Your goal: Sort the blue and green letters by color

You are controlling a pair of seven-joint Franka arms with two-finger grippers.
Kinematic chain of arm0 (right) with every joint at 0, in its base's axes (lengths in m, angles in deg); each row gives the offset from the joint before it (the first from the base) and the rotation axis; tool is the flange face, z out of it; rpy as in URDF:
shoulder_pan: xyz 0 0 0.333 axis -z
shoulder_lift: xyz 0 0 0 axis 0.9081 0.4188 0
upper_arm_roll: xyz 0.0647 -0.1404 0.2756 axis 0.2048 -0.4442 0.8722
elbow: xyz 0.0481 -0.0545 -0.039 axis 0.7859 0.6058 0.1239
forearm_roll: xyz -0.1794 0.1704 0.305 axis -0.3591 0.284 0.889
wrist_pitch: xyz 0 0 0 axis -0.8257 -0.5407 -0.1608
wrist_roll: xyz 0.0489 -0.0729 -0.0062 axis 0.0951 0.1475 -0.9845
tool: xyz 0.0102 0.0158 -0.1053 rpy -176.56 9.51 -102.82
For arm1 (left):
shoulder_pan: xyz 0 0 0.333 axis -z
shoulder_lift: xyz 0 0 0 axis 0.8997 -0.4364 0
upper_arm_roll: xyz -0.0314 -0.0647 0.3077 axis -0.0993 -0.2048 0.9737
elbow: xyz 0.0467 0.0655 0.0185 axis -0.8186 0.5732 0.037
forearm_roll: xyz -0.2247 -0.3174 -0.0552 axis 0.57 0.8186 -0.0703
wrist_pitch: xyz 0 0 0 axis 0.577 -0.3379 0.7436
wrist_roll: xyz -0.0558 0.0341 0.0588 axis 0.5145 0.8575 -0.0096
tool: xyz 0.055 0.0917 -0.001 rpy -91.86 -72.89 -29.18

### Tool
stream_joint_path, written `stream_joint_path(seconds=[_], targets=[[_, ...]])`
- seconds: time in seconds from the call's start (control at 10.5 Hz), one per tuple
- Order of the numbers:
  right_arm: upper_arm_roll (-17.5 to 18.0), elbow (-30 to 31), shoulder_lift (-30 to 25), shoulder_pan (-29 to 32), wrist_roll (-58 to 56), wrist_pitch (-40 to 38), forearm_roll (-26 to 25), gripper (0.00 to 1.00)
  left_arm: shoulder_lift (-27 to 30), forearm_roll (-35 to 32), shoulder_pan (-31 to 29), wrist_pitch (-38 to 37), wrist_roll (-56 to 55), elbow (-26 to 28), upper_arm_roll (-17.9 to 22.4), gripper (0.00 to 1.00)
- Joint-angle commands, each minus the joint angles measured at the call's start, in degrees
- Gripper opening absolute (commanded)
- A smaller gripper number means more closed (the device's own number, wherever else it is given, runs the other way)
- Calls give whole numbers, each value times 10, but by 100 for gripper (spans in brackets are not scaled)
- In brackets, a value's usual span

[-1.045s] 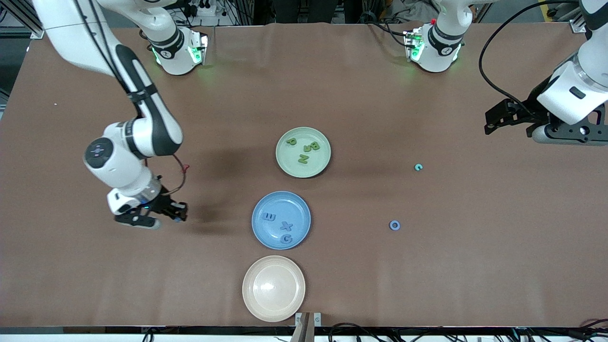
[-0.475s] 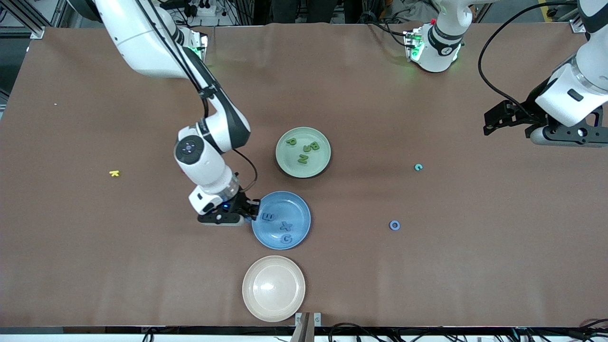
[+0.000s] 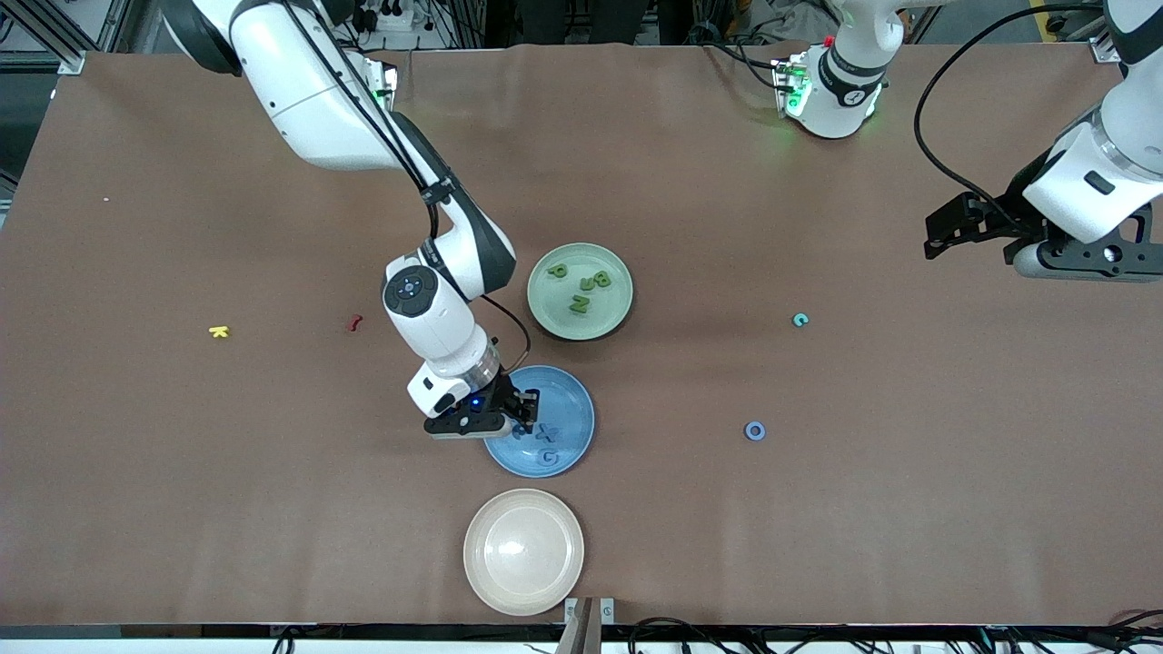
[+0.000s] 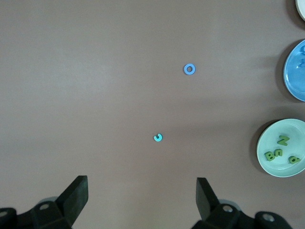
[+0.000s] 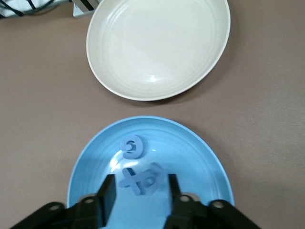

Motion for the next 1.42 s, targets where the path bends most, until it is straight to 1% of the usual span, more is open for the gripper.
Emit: stream_joint_path(seconds=[0.0, 0.19, 0.38, 0.66, 0.76, 0.85, 1.04, 1.14, 1.33], targets=[[-7, -11, -4, 10, 14, -12, 5, 100, 3, 0, -1, 2, 1, 2, -3, 100], [-7, 4, -41, 48, -4, -91, 2, 100, 2, 0, -1, 3, 1, 1, -3, 100], [-7, 34, -90, 104, -77, -164, 2, 100, 2, -13, -1, 3, 2, 0, -4, 100], [-9, 109, -174, 180, -177, -213, 1, 100, 2, -13, -1, 3, 2, 1, -5, 100], [-21, 116, -199, 197, -202, -254, -4, 100, 2, -13, -1, 4, 2, 1, -4, 100], [-42, 114, -220, 201, -217, -306, -23, 100, 2, -13, -1, 3, 2, 1, -5, 100], [-62, 113, -261, 214, -219, -386, -89, 100, 2, -13, -1, 4, 2, 1, -5, 100], [-69, 111, -277, 216, -221, -412, -99, 100, 2, -13, -1, 4, 2, 1, -5, 100], [-85, 94, -306, 221, -222, -455, -99, 100, -2, -13, -1, 5, 2, 1, -5, 100]])
